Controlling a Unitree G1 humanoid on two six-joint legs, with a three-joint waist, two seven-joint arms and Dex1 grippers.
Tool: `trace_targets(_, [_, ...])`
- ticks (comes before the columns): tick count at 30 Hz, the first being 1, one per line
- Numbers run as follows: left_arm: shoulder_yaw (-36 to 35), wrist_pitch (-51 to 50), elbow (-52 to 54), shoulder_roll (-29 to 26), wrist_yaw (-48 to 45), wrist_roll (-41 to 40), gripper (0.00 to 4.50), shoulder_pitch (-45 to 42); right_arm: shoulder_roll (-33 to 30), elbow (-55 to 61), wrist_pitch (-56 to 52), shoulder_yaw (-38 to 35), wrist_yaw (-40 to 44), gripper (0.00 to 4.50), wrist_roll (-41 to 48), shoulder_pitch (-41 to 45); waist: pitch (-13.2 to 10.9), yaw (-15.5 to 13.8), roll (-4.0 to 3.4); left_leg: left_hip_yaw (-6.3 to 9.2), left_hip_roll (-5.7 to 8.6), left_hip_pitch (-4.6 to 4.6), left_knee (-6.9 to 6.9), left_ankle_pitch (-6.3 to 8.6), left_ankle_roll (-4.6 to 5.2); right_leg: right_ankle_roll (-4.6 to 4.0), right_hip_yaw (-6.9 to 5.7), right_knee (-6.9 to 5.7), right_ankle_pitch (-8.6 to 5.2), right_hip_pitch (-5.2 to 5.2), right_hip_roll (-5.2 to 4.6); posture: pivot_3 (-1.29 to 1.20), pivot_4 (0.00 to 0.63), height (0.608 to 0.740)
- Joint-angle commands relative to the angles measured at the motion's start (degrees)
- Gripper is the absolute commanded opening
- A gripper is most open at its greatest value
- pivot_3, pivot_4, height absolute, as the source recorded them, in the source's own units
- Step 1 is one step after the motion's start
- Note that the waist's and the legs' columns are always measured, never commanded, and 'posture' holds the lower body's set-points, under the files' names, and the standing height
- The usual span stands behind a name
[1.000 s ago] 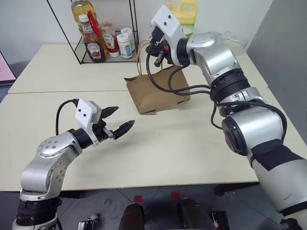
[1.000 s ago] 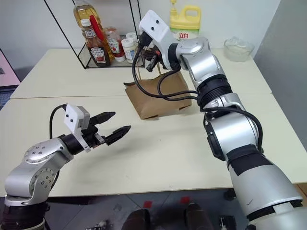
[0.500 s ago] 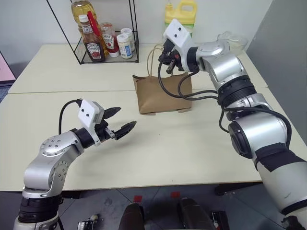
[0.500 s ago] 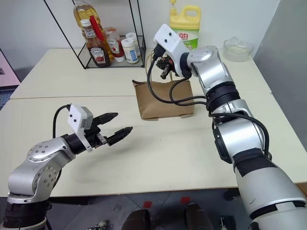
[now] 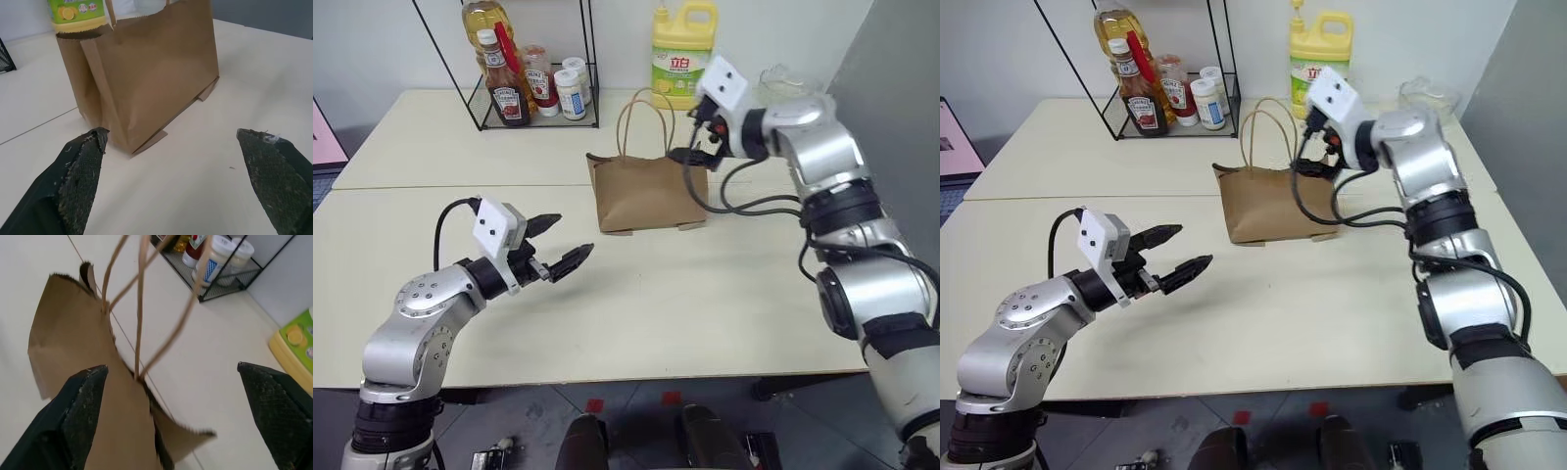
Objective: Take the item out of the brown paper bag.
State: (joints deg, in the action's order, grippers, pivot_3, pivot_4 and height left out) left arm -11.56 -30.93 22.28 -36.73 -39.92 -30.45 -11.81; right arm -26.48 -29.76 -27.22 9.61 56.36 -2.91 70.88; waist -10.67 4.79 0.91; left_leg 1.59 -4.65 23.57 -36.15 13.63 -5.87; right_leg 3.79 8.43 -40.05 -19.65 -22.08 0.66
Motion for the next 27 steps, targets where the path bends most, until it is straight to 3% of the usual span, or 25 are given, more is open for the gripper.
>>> trace_targets(1, [-2.4,-0.8,5.4,-0.6,1.2,-2.4,4.5,-0.5,-2.3,13.8,-6.9,-3.5,1.5,4.48,4.7,-3.3,0.0,0.0,0.0,0.01,0.0,0.01,-0.01,0.01,0.01,0.0,0.0,-0.01,0.0,0.0,0.0,0.0,0.15,0.74])
trace_targets(6, [-5.9,-4.1,10.4,-1.4,3.6,-6.0,4.5,0.7,-4.6,28.7,-16.2,-7.4,0.8,4.48,11.4,-11.7,0.0,0.1,0.0,0.08,-0.01,0.03,-0.02,0.08,0.14,0.0,-0.03,-0.01,0.0,0.0,0.02,0.0,0.15,0.74])
trace_targets(16, [-11.1,-8.9,16.2,-2.7,8.7,-12.0,4.5,2.2,-4.7,43.2,-25.9,-13.0,-4.9,4.48,21.3,-20.5,0.0,0.0,0.01,0.31,0.02,0.26,-0.38,0.1,0.19,0.01,-0.21,-0.01,0.0,0.04,0.02,0.0,0.15,0.74])
trace_targets(22, [-12.0,-9.0,15.1,-3.4,10.3,-13.6,4.5,0.4,-3.7,48.5,-26.4,-14.2,-9.5,4.48,25.1,-24.5,0.0,-0.1,0.01,0.43,0.03,0.28,-0.52,0.1,0.19,0.02,-0.28,-0.04,0.0,0.09,0.04,0.0,0.15,0.74])
trace_targets(27, [-11.5,-9.9,10.0,-3.9,11.1,-15.1,4.5,-6.0,-3.1,54.1,-27.9,-16.2,-13.4,4.48,28.6,-28.0,0.0,-0.2,0.02,0.58,0.05,0.31,-0.58,0.1,0.19,0.02,-0.41,-0.03,-0.01,0.17,0.04,0.0,0.15,0.74])
